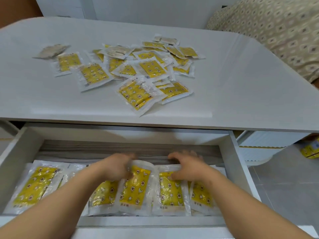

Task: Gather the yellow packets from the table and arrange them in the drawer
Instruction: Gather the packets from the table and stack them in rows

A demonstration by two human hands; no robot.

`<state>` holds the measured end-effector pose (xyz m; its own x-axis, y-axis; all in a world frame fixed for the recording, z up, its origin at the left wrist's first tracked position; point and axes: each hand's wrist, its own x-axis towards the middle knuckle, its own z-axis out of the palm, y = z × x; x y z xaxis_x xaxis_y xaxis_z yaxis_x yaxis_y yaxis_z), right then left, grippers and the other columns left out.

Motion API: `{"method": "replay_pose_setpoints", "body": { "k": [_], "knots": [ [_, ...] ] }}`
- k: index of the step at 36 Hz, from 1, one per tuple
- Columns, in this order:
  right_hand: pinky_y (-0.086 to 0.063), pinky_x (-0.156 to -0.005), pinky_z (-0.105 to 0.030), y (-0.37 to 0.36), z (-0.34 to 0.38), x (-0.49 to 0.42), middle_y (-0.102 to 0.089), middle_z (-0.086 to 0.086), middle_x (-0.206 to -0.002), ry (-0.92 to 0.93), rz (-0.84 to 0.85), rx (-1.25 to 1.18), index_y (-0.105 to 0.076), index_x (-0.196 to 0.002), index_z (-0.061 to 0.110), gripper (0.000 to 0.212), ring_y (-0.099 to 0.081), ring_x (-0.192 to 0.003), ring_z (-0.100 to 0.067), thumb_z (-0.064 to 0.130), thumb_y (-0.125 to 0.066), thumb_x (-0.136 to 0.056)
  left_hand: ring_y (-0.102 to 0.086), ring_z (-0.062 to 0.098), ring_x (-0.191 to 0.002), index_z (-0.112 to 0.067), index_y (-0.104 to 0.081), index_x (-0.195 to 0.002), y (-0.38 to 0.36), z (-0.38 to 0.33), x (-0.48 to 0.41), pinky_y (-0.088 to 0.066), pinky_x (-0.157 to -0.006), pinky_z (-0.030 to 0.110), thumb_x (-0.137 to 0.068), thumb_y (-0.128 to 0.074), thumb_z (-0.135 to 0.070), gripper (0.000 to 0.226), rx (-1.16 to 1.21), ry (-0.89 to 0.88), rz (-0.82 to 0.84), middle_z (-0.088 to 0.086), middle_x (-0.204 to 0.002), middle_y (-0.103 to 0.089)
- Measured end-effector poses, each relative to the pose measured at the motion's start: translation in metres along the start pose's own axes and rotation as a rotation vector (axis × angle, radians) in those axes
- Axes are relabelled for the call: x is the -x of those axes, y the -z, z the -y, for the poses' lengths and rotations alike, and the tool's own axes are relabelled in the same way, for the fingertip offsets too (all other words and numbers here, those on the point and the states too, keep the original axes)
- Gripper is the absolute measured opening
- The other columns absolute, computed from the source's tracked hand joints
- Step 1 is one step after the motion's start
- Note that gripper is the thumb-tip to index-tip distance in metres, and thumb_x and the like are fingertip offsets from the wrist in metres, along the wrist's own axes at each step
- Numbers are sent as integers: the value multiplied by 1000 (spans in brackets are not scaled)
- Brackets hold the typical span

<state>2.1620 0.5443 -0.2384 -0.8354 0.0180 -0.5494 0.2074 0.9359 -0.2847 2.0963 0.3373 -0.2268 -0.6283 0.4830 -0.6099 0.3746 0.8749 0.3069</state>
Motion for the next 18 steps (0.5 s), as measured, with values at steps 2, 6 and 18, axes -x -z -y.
{"method": "replay_pose_setpoints", "body": {
  "k": [2,6,18],
  "knots": [
    [-19,-111,-43,3,-4,4,-32,-3,-146,-50,94,79,-31,-142,34,73,-21,-137,-27,41,-68,-79,-49,22,-121,-17,-34,-141,-2,1,-2,-41,-90,25,-91,-54,-23,55,-165,82,20,6,-138,-48],
    [-18,-114,-44,5,-2,6,-26,-4,-152,-16,156,200,-28,-146,30,75,-19,-140,-30,39,-66,-82,-31,27,-134,-24,-33,-141,-5,-3,-1,-33,-105,38,-86,-53,-40,61,-387,156,-27,6,-145,-36],
    [-37,-104,-38,7,-32,13,-28,-8,-145,-231,33,61,-28,-144,20,85,-29,-134,-27,36,-74,-75,-23,23,-134,-34,-18,-147,-29,-21,-17,-23,-111,39,-80,-61,-52,82,-232,-83,-54,-1,-144,-29]
  ]
}}
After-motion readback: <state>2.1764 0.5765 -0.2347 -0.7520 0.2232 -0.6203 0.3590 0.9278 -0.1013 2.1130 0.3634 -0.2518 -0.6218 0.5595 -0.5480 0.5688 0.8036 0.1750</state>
